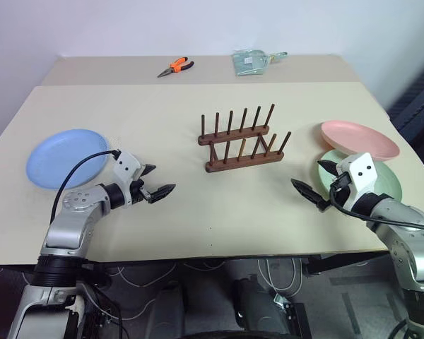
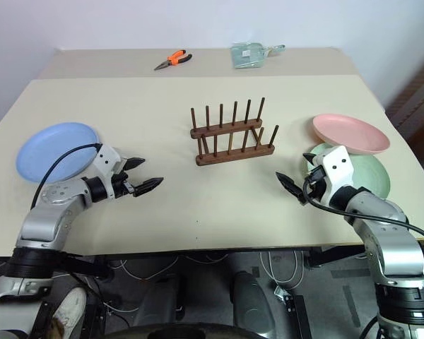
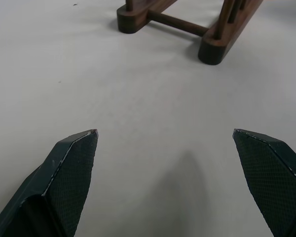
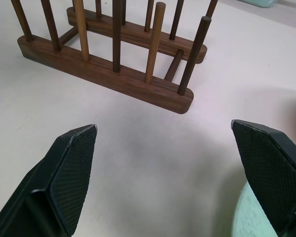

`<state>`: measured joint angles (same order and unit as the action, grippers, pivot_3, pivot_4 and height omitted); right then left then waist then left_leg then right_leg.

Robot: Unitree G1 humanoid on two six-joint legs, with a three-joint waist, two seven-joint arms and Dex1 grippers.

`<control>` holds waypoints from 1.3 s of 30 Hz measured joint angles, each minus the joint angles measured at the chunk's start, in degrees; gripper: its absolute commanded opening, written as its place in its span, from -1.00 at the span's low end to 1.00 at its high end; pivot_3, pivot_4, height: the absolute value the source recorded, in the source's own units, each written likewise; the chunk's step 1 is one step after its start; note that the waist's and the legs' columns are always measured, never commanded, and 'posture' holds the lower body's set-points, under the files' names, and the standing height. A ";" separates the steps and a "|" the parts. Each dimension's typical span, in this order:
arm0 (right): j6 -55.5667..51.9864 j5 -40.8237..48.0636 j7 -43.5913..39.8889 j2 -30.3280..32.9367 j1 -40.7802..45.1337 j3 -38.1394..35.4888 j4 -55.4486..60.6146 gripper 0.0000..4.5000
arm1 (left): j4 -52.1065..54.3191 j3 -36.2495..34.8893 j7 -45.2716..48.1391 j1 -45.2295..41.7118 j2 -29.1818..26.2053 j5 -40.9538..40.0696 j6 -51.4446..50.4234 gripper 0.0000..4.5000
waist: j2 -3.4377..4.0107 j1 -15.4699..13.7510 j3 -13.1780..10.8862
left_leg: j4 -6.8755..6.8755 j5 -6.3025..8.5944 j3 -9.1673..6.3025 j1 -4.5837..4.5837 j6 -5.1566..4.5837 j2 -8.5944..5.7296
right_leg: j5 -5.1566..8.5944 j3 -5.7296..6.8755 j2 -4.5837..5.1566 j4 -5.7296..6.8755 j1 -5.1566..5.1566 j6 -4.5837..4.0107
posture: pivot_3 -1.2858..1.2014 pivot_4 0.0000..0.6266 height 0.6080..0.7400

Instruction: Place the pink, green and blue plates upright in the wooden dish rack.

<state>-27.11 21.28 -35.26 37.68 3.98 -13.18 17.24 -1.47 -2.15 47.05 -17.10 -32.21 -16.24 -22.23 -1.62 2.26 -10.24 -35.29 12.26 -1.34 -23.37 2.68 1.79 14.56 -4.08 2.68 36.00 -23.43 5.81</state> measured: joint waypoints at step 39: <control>-1.31 -3.14 10.13 -4.66 -10.17 1.68 13.08 1.00 | -56.25 12.31 8.80 -34.59 19.26 15.16 29.11 -0.66 | 0.02 -1.36 0.09 | -0.27 0.04 -0.06 -0.05 -0.06 -0.06 | 0.01 0.03 -0.03 0.02 0.12 0.08 | 0.03 -0.52 0.88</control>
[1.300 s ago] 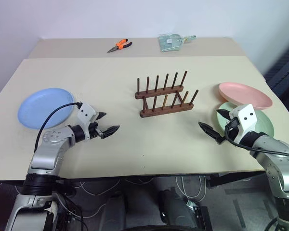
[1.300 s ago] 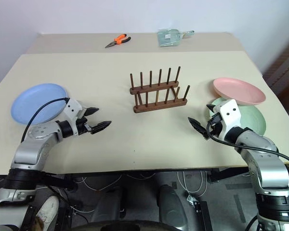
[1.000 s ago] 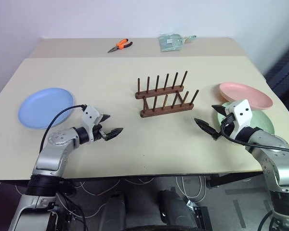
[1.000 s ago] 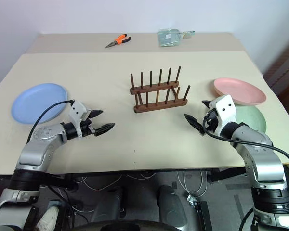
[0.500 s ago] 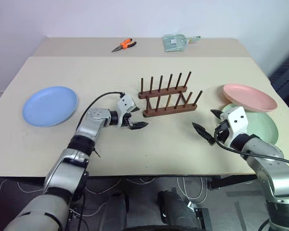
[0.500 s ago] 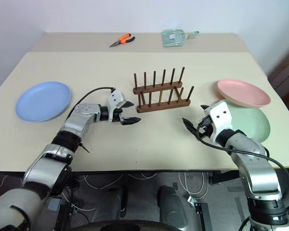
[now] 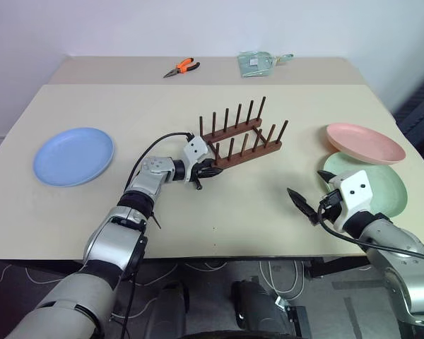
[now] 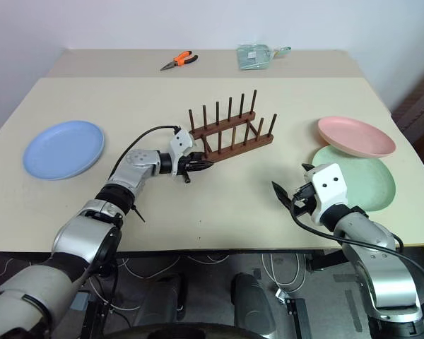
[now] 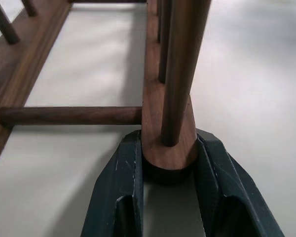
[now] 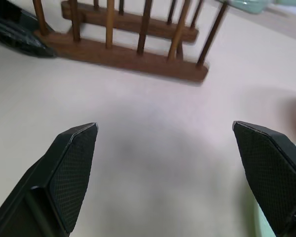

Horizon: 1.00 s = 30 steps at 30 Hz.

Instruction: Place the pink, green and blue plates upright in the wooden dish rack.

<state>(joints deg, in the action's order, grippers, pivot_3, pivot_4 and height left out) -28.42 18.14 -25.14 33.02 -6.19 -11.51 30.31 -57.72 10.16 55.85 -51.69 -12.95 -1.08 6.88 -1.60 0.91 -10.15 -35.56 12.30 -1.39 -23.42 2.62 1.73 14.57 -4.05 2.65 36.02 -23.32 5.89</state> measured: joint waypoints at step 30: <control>-0.09 -8.95 -4.40 2.38 6.13 13.51 -9.26 -1.00 | 44.16 -1.51 17.05 24.58 -19.49 -9.05 -25.77 -0.70 | 0.04 0.66 0.04 | -0.10 0.02 0.01 0.01 -0.03 0.06 | 0.01 0.00 0.03 0.09 -0.01 -0.06 | 0.03 -0.52 0.88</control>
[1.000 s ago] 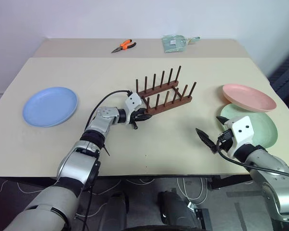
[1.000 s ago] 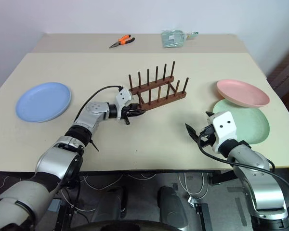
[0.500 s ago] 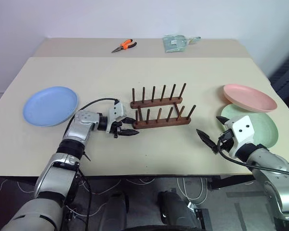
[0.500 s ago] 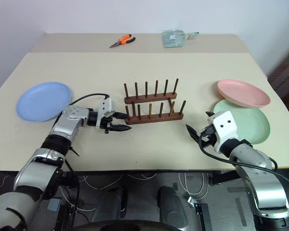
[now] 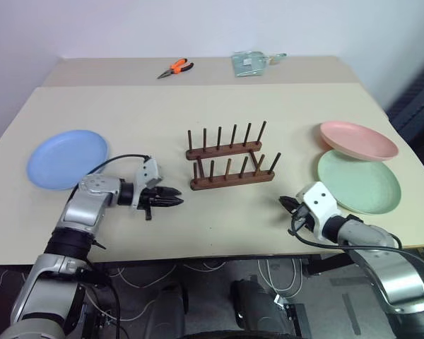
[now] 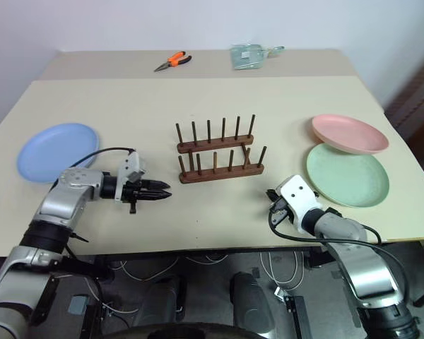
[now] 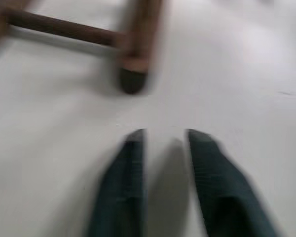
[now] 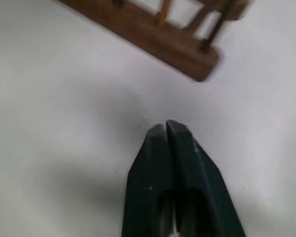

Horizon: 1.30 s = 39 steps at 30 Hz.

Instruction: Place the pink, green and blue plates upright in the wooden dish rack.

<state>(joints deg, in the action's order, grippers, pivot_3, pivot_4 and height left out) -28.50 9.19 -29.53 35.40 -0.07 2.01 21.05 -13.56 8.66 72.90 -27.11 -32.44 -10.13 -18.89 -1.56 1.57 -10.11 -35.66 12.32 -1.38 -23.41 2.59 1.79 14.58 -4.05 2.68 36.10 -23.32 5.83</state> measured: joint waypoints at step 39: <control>16.51 -22.56 3.16 22.02 11.75 -5.49 -25.08 0.65 | -1.12 0.00 -12.86 -4.47 9.47 -3.23 6.04 -0.71 | 0.01 -0.47 -0.02 | -0.25 0.03 0.06 -0.08 -0.03 -0.05 | -0.04 -0.06 0.00 -0.06 0.06 0.02 | 0.03 -0.52 0.88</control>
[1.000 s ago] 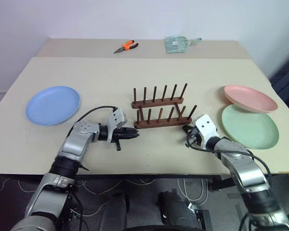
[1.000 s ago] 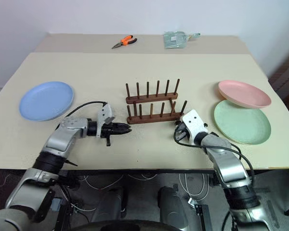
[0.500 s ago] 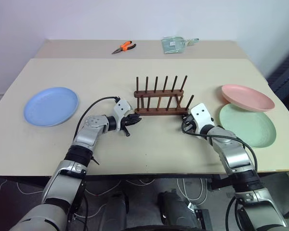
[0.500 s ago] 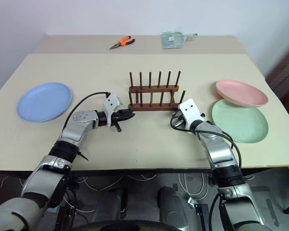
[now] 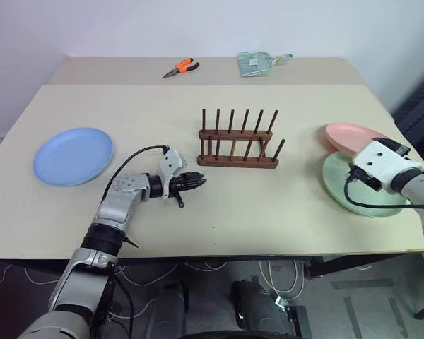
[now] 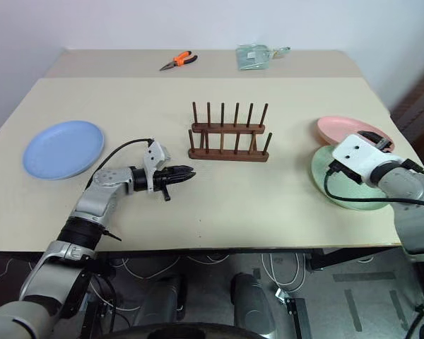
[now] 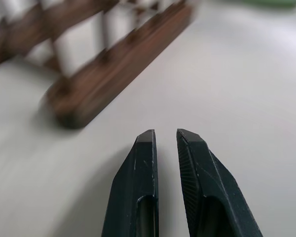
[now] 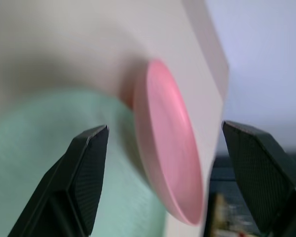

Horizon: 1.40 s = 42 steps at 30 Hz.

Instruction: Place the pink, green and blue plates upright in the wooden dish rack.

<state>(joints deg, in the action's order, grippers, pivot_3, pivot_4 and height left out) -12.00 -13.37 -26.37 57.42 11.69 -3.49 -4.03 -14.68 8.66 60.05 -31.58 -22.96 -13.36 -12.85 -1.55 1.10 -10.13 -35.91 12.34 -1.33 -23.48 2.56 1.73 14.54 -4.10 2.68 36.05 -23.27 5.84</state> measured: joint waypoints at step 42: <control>-21.71 64.04 0.01 -22.64 13.96 -10.32 21.48 -0.97 | 3.74 -3.85 -6.53 3.41 -2.68 -1.04 -0.17 -0.71 | 0.12 -0.14 -0.15 | -0.05 0.09 -0.20 -0.09 -0.17 0.02 | 0.02 0.13 -0.03 0.05 0.02 0.03 | 0.03 -0.52 0.88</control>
<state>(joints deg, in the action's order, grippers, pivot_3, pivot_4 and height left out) -33.70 50.67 -26.36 34.78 25.64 -13.81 17.45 -10.95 4.81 53.51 -28.17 -25.65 -14.39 -13.02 -1.43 0.97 -10.29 -35.96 12.43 -1.53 -23.57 2.39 1.76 14.56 -3.98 2.65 36.09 -23.25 5.88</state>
